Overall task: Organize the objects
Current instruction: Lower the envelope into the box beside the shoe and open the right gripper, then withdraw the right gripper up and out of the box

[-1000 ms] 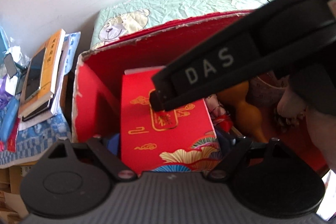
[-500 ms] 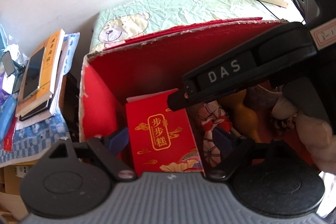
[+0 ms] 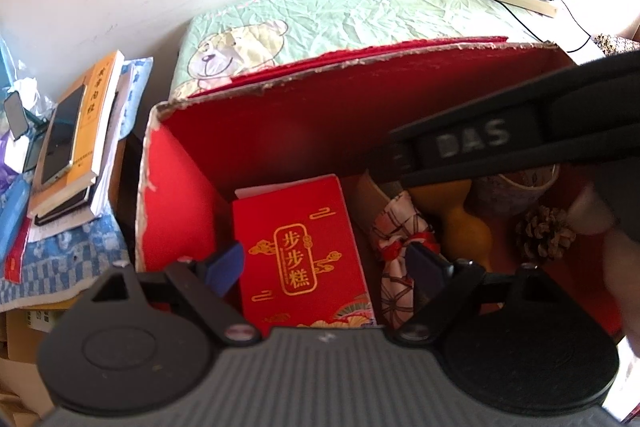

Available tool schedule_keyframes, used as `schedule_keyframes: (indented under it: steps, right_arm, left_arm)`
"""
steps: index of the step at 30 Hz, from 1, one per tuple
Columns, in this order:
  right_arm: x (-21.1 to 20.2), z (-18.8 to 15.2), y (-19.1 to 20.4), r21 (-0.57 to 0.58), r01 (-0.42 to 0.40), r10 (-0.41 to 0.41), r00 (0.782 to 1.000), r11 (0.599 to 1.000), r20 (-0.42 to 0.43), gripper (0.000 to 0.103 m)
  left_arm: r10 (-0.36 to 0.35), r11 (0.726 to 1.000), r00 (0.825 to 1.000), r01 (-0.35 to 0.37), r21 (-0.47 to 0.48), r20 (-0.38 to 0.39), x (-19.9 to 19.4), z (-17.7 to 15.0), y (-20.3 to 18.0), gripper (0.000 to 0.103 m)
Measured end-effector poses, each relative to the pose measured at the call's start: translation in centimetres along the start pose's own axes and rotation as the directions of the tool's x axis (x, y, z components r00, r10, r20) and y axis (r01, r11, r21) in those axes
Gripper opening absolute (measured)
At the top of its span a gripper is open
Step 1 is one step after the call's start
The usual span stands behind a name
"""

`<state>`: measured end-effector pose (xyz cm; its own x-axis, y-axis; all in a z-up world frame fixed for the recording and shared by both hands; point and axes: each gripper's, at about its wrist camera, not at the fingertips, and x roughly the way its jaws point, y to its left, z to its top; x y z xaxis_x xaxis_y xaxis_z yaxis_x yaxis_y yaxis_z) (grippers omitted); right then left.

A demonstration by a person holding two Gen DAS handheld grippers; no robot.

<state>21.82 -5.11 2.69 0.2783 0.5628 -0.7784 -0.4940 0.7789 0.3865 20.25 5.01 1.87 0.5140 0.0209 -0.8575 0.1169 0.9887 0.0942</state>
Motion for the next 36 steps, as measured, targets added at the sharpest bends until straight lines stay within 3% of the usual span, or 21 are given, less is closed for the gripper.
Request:
schedule_keyframes:
  steps: [6, 20, 36]
  right_arm:
    - [-2.1, -1.4, -0.3, -0.007, 0.125, -0.124, 0.991, 0.992, 0.04, 0.054]
    - [-3.8, -4.1, 0.7, 0.005, 0.197, -0.197, 0.979, 0.98, 0.045, 0.054]
    - [-3.9, -6.0, -0.5, 0.048, 0.244, -0.246, 0.967, 0.969, 0.061, 0.05]
  left_arm:
    - [0.019, 1.0, 1.0, -0.019, 0.007, 0.006, -0.6, 0.0, -0.5, 0.087]
    - [0.051, 0.999, 0.999, -0.051, -0.017, -0.001, -1.5, -0.8, -0.7, 0.087]
    - [0.063, 0.998, 0.998, -0.063, -0.003, -0.028, 0.0, -1.1, -1.4, 0.087]
